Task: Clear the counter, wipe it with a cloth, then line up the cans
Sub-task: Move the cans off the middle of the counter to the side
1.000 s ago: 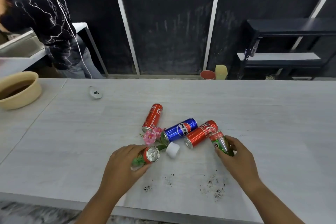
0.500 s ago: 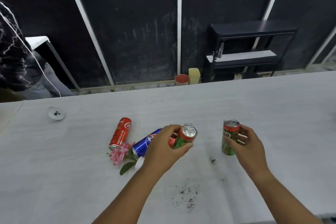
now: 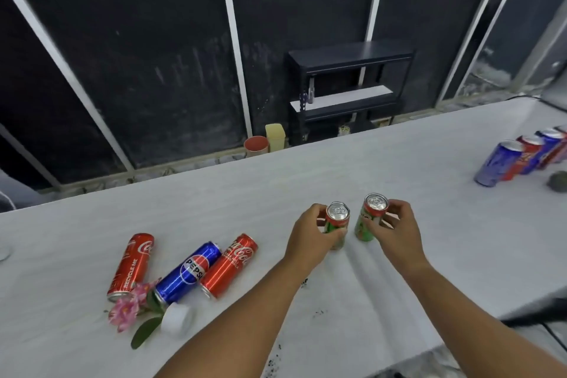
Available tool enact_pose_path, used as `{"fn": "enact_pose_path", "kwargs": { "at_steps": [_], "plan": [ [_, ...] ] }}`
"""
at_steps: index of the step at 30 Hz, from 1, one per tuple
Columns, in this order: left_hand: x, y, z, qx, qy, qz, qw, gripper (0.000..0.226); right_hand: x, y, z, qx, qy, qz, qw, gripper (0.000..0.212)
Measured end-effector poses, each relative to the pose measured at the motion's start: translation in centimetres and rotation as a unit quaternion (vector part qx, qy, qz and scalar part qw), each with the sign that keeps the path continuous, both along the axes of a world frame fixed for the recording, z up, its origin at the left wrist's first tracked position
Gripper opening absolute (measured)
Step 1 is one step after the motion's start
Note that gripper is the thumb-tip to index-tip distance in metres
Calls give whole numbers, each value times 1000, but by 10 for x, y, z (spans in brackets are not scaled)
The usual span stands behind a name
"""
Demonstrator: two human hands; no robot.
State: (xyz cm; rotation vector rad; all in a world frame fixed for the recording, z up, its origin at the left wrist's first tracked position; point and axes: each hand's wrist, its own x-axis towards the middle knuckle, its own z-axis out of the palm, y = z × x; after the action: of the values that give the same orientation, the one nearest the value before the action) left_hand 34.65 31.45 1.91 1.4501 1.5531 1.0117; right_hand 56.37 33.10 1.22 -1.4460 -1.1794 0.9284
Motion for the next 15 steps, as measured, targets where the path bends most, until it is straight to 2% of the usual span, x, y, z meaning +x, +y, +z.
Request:
{"fn": "enact_pose_path", "kwargs": {
  "at_steps": [7,12,15],
  "plan": [
    [12,6,-9,-4,-4,9,1000,45,6,1,-5,-3,-23,0,1000,55],
    [3,-10,-11,-33,-9,12,999,84,3,-23,-16,-57,-52,-7,997,68],
    [-27,-35,-14,-16,8,28,999,74,-6,-60,-32,-62,-101,-37,992,66]
  ]
}}
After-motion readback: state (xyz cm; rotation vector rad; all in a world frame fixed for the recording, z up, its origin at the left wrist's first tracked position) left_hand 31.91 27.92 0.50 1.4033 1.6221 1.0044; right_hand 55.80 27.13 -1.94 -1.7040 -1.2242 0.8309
